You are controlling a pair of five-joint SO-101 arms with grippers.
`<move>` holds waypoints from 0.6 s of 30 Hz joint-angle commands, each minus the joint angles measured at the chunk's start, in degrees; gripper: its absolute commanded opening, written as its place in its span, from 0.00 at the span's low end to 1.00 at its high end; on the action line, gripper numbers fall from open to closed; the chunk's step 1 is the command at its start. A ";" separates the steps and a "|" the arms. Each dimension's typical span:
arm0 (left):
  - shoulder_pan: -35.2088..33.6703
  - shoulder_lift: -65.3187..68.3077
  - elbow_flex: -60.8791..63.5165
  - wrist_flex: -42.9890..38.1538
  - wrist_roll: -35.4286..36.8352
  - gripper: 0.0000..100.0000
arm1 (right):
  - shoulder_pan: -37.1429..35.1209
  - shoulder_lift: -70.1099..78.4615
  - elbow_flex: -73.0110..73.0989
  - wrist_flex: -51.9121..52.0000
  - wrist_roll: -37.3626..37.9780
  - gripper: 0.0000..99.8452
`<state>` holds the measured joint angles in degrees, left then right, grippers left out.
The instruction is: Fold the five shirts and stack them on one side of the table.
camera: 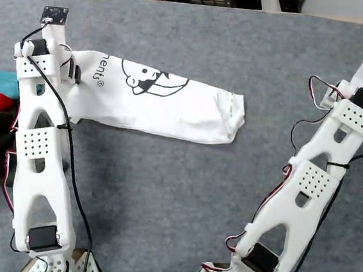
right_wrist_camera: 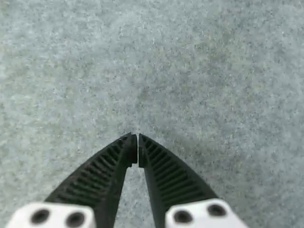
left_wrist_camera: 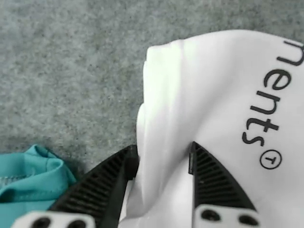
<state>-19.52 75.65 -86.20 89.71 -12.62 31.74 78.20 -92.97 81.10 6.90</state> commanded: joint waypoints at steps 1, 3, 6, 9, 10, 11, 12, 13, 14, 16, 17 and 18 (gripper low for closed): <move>0.48 -0.26 1.54 4.48 0.09 0.21 | -0.79 -1.54 -2.77 -0.53 0.70 0.01; 0.48 -0.26 1.63 5.10 0.09 0.21 | -0.79 -1.54 -2.77 -0.53 0.70 0.01; 0.48 -0.26 1.63 5.36 -0.44 0.19 | -0.79 -1.54 -2.77 -0.53 0.70 0.01; 1.27 -0.26 1.19 5.27 -4.75 0.09 | -0.79 -1.54 -2.77 -0.53 0.70 0.01; 1.71 -0.26 1.19 4.92 -6.15 0.06 | -0.79 -1.54 -2.77 -0.53 0.70 0.01; 2.15 -0.26 1.19 4.84 -7.56 0.03 | -0.79 -1.54 -2.77 -0.53 0.70 0.01; 2.59 -0.26 1.19 4.92 -8.79 0.03 | -0.79 -1.54 -2.77 -0.53 0.70 0.01; 2.95 -0.26 1.19 4.92 -9.32 0.03 | -0.79 -1.54 -2.77 -0.53 0.70 0.01; 3.30 -0.26 1.19 5.01 -9.23 0.03 | -0.79 -1.54 -2.77 -0.53 0.70 0.01; 3.82 -0.26 1.10 4.92 -9.23 0.03 | -0.79 -1.54 -2.77 -0.53 0.70 0.01; 4.26 -0.35 1.10 5.01 -9.23 0.03 | -0.79 -1.54 -2.77 -0.53 0.70 0.01; 4.44 -0.35 1.01 5.19 -9.23 0.03 | -0.79 -1.54 -2.77 -0.53 0.70 0.01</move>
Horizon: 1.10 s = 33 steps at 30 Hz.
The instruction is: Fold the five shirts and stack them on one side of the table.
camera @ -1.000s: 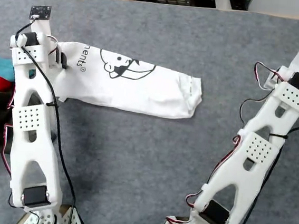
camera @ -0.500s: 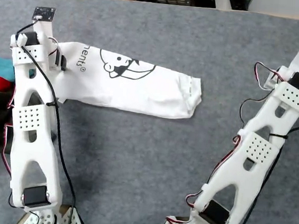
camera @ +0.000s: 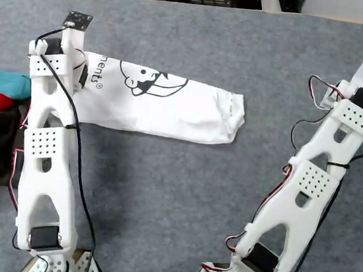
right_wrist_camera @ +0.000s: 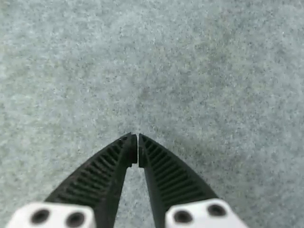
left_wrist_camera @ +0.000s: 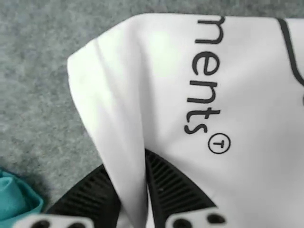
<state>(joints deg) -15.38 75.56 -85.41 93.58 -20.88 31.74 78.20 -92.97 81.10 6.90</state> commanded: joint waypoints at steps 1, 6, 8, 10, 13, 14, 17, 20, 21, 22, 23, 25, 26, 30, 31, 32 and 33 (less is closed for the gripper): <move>0.92 -0.44 -0.22 1.49 -0.88 0.03 | -0.79 -1.54 -2.77 -0.53 0.70 0.01; 3.74 -3.52 -6.02 6.86 3.52 0.03 | -0.79 -1.54 -2.77 -0.53 0.62 0.01; 5.49 -4.48 -7.16 7.21 6.24 0.03 | -0.70 -1.45 -2.77 0.44 0.35 0.01; 7.78 -5.89 -6.90 7.21 9.14 0.03 | -0.53 -1.45 -2.68 1.05 0.35 0.01; 12.00 -7.38 -6.73 7.21 12.66 0.03 | -0.26 -1.36 -2.59 0.88 0.44 0.01; 13.67 -7.82 -6.73 7.21 13.63 0.03 | -0.18 -1.36 -2.59 0.88 0.53 0.01; 18.33 -8.79 -7.25 7.21 16.35 0.03 | -0.18 -1.36 -2.59 0.79 0.62 0.01; 23.52 -9.93 -7.25 7.21 18.29 0.03 | -0.18 -1.36 -2.59 0.70 0.62 0.01; 25.36 -10.02 -7.25 7.21 18.90 0.03 | -0.18 -1.36 -2.59 0.70 0.62 0.01; 27.12 -10.20 -7.25 7.12 19.34 0.03 | -0.09 -1.36 -2.59 0.70 0.62 0.01; 28.70 -10.46 -7.25 6.95 19.69 0.03 | 0.09 -1.36 -2.59 0.70 0.62 0.01; 31.96 -10.55 -7.25 5.71 20.48 0.03 | 0.44 -1.36 -2.59 0.62 0.62 0.01; 33.27 -10.55 -7.25 4.57 21.01 0.03 | 0.62 -1.36 -2.68 0.62 0.62 0.01; 37.85 -10.20 -7.25 -1.49 23.74 0.03 | 0.70 -1.36 -2.77 0.62 0.70 0.01; 38.73 -10.20 -7.25 -2.90 24.53 0.03 | 0.70 -1.36 -2.77 0.62 0.70 0.01; 39.52 -10.11 -6.90 -4.04 25.23 0.03 | 0.70 -1.36 -2.77 0.62 0.70 0.01; 40.31 -10.11 -6.81 -4.75 25.76 0.03 | 0.70 -1.36 -2.77 0.53 0.70 0.01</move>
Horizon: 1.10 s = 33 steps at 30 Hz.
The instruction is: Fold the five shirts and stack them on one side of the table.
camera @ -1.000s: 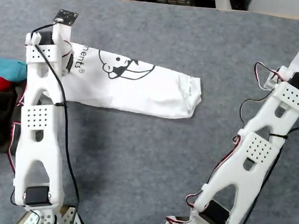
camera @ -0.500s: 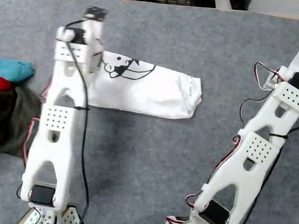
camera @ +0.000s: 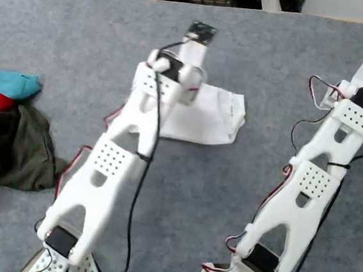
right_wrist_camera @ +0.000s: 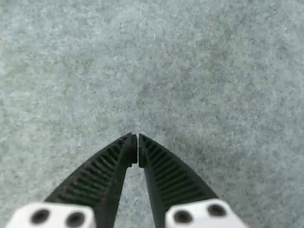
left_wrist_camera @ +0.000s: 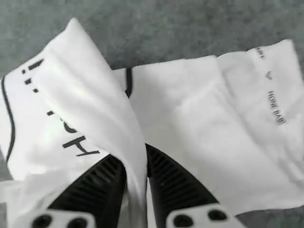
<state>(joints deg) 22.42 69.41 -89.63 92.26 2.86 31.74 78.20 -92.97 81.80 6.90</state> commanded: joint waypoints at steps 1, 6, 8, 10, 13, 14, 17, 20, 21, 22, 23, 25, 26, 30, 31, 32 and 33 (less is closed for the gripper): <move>3.21 -3.96 -2.59 -3.96 2.37 0.03 | 0.79 -1.36 -2.59 -0.53 0.70 0.01; 5.93 -4.22 -2.51 -3.60 2.37 0.03 | 1.85 -1.36 -2.51 -1.32 0.70 0.01; 6.73 -4.40 -2.86 -2.64 2.37 0.03 | 2.02 -1.36 -2.51 -1.32 0.70 0.01; 7.69 -4.48 -3.03 -0.97 2.37 0.03 | 2.11 -1.36 -2.51 -1.32 0.70 0.01; 8.48 -5.98 -4.53 2.20 2.37 0.03 | 2.11 -1.27 -2.51 -1.32 0.70 0.01; 8.57 -6.51 -4.70 3.16 2.37 0.03 | 2.11 -1.27 -2.51 -1.32 0.70 0.01; 8.92 -8.18 -5.23 4.66 2.37 0.03 | 2.11 -1.27 -2.51 -1.32 0.70 0.01; 10.68 -8.44 -4.97 4.40 2.37 0.03 | 1.93 -1.27 -2.42 -1.32 0.70 0.01; 11.47 -8.18 -5.14 4.31 2.37 0.03 | 1.93 -1.27 -2.42 -1.32 0.70 0.01; 12.35 -8.18 -4.79 4.31 2.37 0.03 | 1.93 -1.10 -2.42 -1.32 0.70 0.01; 13.05 -8.09 -4.70 4.31 2.37 0.03 | 1.93 -0.75 -2.77 -1.32 0.70 0.01; 13.76 -8.00 -4.70 4.13 2.37 0.03 | 1.93 -0.40 -2.77 -1.32 0.70 0.01; 13.85 -8.00 -4.62 3.25 2.37 0.03 | 1.93 -0.31 -2.77 -1.32 0.70 0.01; 13.58 -6.51 -2.33 -2.29 2.37 0.03 | 1.93 -0.31 -2.77 -1.32 0.70 0.01; 13.49 -6.07 -1.71 -2.99 2.37 0.03 | 1.93 -0.31 -2.77 -1.32 0.70 0.01; 13.49 -5.63 -1.19 -3.43 2.37 0.03 | 1.93 -0.31 -2.77 -1.32 0.70 0.01; 13.49 -5.27 -1.10 -3.60 2.37 0.03 | 1.93 -0.40 -2.77 -1.32 0.70 0.01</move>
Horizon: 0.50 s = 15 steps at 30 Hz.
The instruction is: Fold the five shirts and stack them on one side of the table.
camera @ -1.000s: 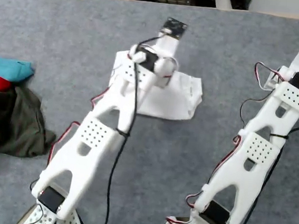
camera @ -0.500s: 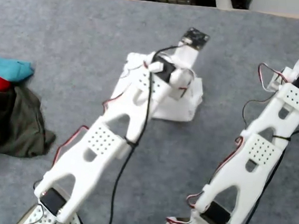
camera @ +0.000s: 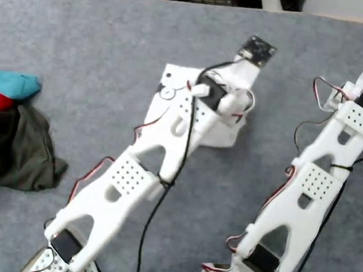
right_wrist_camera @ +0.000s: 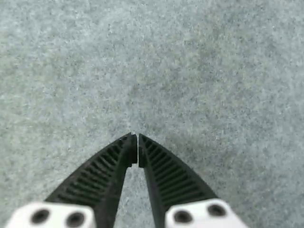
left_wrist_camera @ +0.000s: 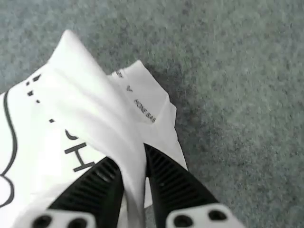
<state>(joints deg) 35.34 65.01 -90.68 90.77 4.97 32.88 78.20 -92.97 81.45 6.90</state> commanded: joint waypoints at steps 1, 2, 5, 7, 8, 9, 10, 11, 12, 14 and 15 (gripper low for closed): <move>0.57 -0.70 0.13 -2.29 0.26 0.03 | 0.79 -0.40 -2.77 -0.97 0.70 0.01; 0.57 -0.35 -0.04 -2.29 0.26 0.03 | 0.79 -0.40 -2.77 -0.97 0.70 0.01; 0.84 -0.09 -0.04 -2.73 0.26 0.03 | 0.79 -0.40 -2.77 -0.97 0.70 0.01; 0.92 0.00 0.48 -4.57 0.26 0.03 | 0.70 -0.40 -2.77 -0.97 0.70 0.01; 0.84 0.00 0.48 -5.71 0.26 0.03 | 0.70 -0.40 -2.77 -0.97 0.70 0.01; 0.75 0.00 0.48 -6.77 0.26 0.03 | 0.70 -0.40 -2.86 -0.97 0.70 0.01; 0.75 0.00 0.48 -7.56 0.26 0.03 | 0.70 -0.40 -2.86 -0.97 0.70 0.01; 0.75 0.00 0.48 -8.26 0.26 0.03 | 0.70 -0.40 -2.86 -0.97 0.70 0.01; 0.75 0.00 0.48 -8.70 0.26 0.03 | 0.70 -0.40 -2.86 -1.05 0.70 0.01; 0.84 0.00 0.57 -8.70 0.26 0.03 | 0.70 -0.40 -2.86 -1.58 0.62 0.01; 0.84 0.09 0.57 -8.70 0.26 0.03 | 0.70 -0.40 -2.86 -1.67 0.62 0.01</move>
<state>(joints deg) 35.60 66.15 -89.89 83.47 4.97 32.88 78.20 -92.97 81.10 6.90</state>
